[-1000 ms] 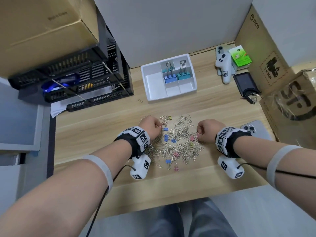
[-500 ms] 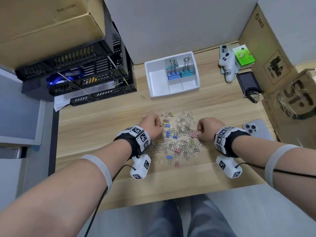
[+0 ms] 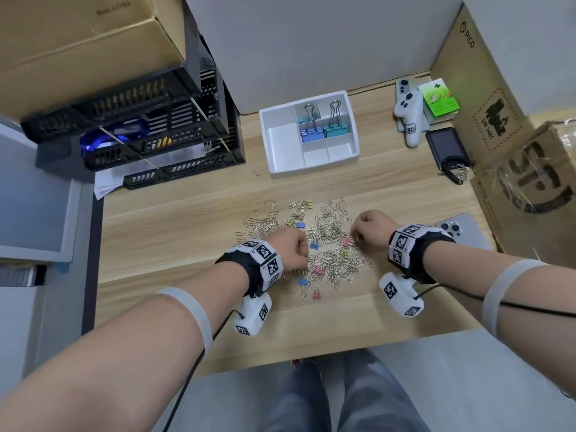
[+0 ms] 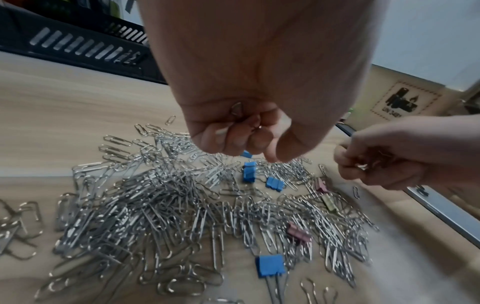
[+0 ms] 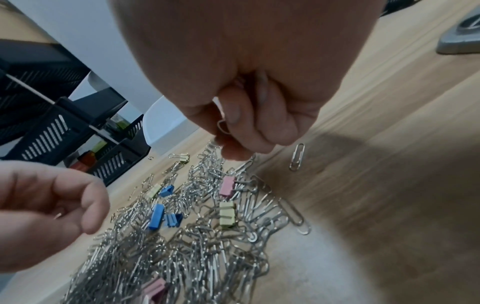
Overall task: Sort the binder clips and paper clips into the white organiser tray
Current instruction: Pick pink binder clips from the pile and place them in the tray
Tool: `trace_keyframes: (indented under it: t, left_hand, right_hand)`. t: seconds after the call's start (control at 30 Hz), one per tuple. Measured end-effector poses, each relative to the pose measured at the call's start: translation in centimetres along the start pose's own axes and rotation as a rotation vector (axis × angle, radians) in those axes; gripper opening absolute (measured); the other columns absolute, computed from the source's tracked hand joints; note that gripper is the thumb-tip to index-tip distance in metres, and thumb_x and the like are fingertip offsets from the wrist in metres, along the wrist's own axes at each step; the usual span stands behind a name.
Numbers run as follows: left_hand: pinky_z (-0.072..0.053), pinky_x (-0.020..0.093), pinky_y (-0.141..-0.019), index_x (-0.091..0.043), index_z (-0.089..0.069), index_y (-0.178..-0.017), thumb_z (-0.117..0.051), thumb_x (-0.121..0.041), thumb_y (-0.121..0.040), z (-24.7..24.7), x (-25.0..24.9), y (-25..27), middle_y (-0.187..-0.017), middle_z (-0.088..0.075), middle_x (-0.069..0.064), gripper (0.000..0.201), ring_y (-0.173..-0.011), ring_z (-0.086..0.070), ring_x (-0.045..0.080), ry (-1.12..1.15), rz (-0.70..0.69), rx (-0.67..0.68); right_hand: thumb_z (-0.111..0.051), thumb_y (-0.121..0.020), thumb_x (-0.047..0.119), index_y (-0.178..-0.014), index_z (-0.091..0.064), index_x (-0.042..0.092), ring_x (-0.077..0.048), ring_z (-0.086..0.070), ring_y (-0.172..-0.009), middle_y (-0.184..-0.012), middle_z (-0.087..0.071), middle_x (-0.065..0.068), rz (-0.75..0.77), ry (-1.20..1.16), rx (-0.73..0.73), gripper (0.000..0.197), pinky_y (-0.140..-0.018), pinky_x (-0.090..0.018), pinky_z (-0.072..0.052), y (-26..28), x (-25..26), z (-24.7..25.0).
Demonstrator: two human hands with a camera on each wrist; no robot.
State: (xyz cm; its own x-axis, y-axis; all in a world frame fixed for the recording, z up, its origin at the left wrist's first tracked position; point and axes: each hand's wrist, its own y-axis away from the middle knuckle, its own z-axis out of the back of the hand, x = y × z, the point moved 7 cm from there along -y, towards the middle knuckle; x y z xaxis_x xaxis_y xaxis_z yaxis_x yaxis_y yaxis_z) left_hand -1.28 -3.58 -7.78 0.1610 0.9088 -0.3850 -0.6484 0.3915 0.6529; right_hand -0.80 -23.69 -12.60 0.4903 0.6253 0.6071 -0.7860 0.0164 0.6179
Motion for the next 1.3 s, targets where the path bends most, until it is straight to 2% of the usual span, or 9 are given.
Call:
trace_keyframes:
  t: [0.2,0.4,0.6,0.73,0.8,0.9,1.03,1.2,1.3]
  left_hand:
    - [-0.036,0.023,-0.050,-0.017,-0.063,-0.086,-0.074,-0.035,-0.074,-2.3,-1.3,-0.7,-0.067,-0.054,-0.009,0.024,-0.063,-0.053,0.013,-0.123,-0.022,-0.001]
    - [-0.055,0.031,-0.061,-0.011,-0.067,-0.080,-0.067,-0.052,-0.074,-3.8,-1.7,-1.4,-0.070,-0.066,0.003,0.041,-0.068,-0.064,0.021,-0.260,0.031,-0.020]
    - [-0.041,0.024,-0.048,-0.016,-0.049,-0.057,-0.065,-0.043,-0.078,-4.2,-1.4,-2.0,-0.052,-0.048,-0.001,0.038,-0.052,-0.052,0.018,-0.259,0.059,-0.011]
    - [-0.039,0.025,-0.047,-0.016,-0.050,-0.054,-0.063,-0.041,-0.073,-3.9,-1.2,-2.0,-0.049,-0.048,0.000,0.034,-0.048,-0.047,0.020,-0.184,0.085,0.029]
    - [-0.036,0.028,-0.049,-0.018,-0.046,-0.054,-0.060,-0.042,-0.072,-3.6,-1.0,-1.9,-0.048,-0.044,0.000,0.034,-0.047,-0.041,0.019,-0.084,0.114,0.027]
    - [-0.031,0.029,-0.053,-0.018,-0.037,-0.058,-0.049,-0.040,-0.088,-2.9,-0.4,-1.7,-0.051,-0.030,-0.003,0.038,-0.049,-0.031,0.018,0.093,0.180,0.000]
    - [-0.031,0.026,-0.050,-0.013,-0.049,-0.078,-0.036,-0.032,-0.099,-1.2,-0.3,-1.0,-0.060,-0.033,-0.001,0.031,-0.050,-0.033,0.017,0.191,0.192,-0.024]
    - [-0.026,0.026,-0.049,-0.017,-0.053,-0.085,-0.035,-0.033,-0.100,-0.6,0.6,-0.6,-0.060,-0.033,-0.001,0.028,-0.048,-0.030,0.016,0.261,0.180,-0.045]
    - [-0.029,0.026,-0.050,-0.017,-0.052,-0.081,-0.043,-0.033,-0.098,-0.6,1.4,-0.1,-0.068,-0.043,0.005,0.025,-0.053,-0.038,0.018,0.255,0.200,-0.072]
  right_hand:
    - [-0.063,-0.084,0.023,-0.083,-0.060,0.019,-0.015,-0.062,-0.073,-0.076,-0.066,0.006,0.136,0.226,0.030,0.005,-0.067,-0.028,-0.050,0.2,0.9,-0.9]
    - [-0.070,-0.074,0.035,-0.083,-0.057,0.023,-0.018,-0.063,-0.075,-0.078,-0.063,0.005,0.143,0.399,0.005,0.020,-0.072,-0.033,-0.055,-0.4,0.4,-1.7]
    - [-0.065,-0.077,0.031,-0.080,-0.057,0.023,-0.020,-0.062,-0.078,-0.078,-0.061,0.004,0.166,0.419,0.014,0.011,-0.073,-0.033,-0.055,-0.6,0.5,-2.2]
    - [-0.070,-0.078,0.026,-0.071,-0.060,0.012,-0.017,-0.059,-0.063,-0.068,-0.064,0.001,0.144,0.155,0.022,0.018,-0.060,-0.028,-0.051,-0.3,1.1,-1.9]
    - [-0.065,-0.083,0.026,-0.064,-0.052,0.011,-0.020,-0.045,-0.051,-0.058,-0.051,-0.004,0.085,-0.050,0.087,0.027,-0.051,-0.024,-0.039,-0.1,1.2,-2.0]
    - [-0.055,-0.085,0.028,-0.061,-0.048,0.017,-0.015,-0.028,-0.042,-0.054,-0.041,-0.003,-0.140,-0.528,0.267,0.028,-0.044,-0.020,-0.023,0.9,0.7,-2.9]
    - [-0.042,-0.086,0.030,-0.061,-0.046,0.020,-0.009,-0.020,-0.038,-0.054,-0.037,0.003,-0.328,-0.901,0.573,0.028,-0.040,-0.014,-0.007,2.3,1.1,-5.0]
    - [-0.039,-0.080,0.025,-0.062,-0.051,0.009,-0.009,-0.023,-0.039,-0.058,-0.040,-0.005,-0.237,-0.997,0.716,0.026,-0.039,-0.010,-0.014,3.6,3.6,-5.8]
    - [-0.038,-0.094,0.029,-0.066,-0.053,0.011,-0.011,-0.031,-0.040,-0.057,-0.044,-0.004,-0.234,-0.938,0.659,0.037,-0.036,-0.013,-0.015,3.2,3.9,-6.2]
